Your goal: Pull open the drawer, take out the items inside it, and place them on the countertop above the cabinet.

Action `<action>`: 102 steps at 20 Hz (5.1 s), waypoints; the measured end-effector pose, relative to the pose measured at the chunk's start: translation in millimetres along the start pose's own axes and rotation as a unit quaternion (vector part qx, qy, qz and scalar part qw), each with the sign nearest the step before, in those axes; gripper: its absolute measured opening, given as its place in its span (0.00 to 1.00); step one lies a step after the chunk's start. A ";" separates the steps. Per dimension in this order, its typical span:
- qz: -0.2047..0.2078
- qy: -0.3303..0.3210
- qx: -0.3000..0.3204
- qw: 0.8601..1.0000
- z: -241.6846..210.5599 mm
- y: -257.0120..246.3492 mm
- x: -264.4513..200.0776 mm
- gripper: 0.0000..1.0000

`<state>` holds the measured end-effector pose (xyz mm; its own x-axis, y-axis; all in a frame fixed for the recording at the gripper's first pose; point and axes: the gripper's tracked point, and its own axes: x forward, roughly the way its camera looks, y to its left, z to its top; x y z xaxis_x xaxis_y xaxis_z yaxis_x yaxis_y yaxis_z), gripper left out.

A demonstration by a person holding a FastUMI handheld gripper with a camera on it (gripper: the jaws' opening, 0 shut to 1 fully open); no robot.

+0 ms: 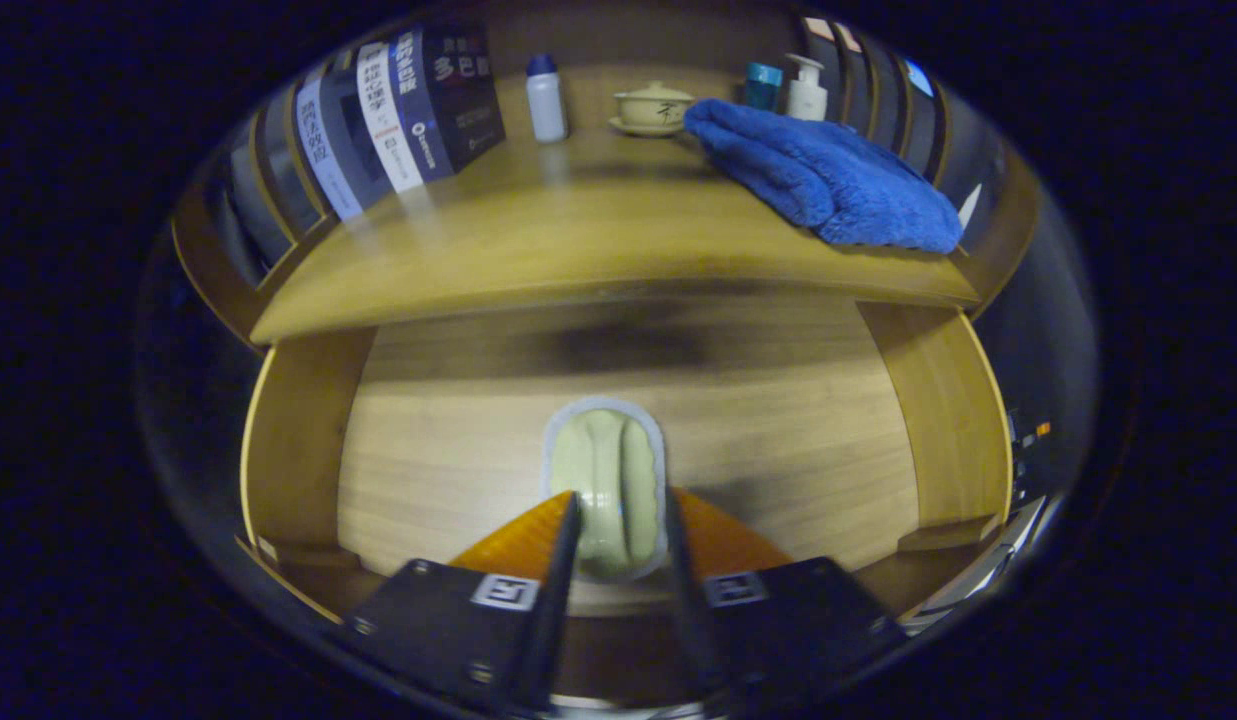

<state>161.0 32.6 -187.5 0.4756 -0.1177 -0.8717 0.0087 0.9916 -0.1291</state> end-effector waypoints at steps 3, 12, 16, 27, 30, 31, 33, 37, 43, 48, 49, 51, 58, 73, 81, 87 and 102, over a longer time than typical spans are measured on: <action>0.020 -0.027 0.004 0.999 8.4 8.5 2.8 0.21; 0.083 -0.125 0.000 0.989 11.7 29.2 -31.3 0.11; 0.091 -0.239 0.011 0.967 24.3 33.2 -72.4 0.11; 0.046 -0.493 0.027 0.869 65.3 -0.6 -213.5 0.11; 0.025 -0.492 0.039 0.869 93.2 -16.8 -226.8 0.11; 0.027 -0.482 0.042 0.875 102.9 -18.0 -224.7 0.12; 0.030 -0.443 0.040 0.895 122.7 -19.1 -210.2 0.12; 0.017 -0.353 0.024 0.935 152.4 -20.6 -155.8 0.12; 0.010 -0.248 0.006 0.969 157.5 -7.9 -68.6 0.12; 0.018 -0.289 0.018 0.957 197.4 -6.4 -47.8 0.14; 0.021 -0.298 0.019 0.954 202.8 -4.7 -42.9 0.14; 0.031 -0.316 0.015 0.948 214.8 2.0 -36.0 0.14; 0.049 -0.340 0.035 0.939 238.2 8.3 -24.7 0.14; -0.040 -0.417 -0.070 0.906 196.2 -1.5 -89.4 0.99; -0.028 -0.442 -0.081 0.893 123.5 9.6 -181.1 0.99; 0.003 -0.451 -0.027 0.892 48.5 10.0 -225.3 0.99; 0.015 -0.469 0.020 0.883 -100.8 -28.2 -169.1 0.99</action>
<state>-8.4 19.1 -84.1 0.9951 -0.0139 -0.0980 0.0061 0.9969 -0.0790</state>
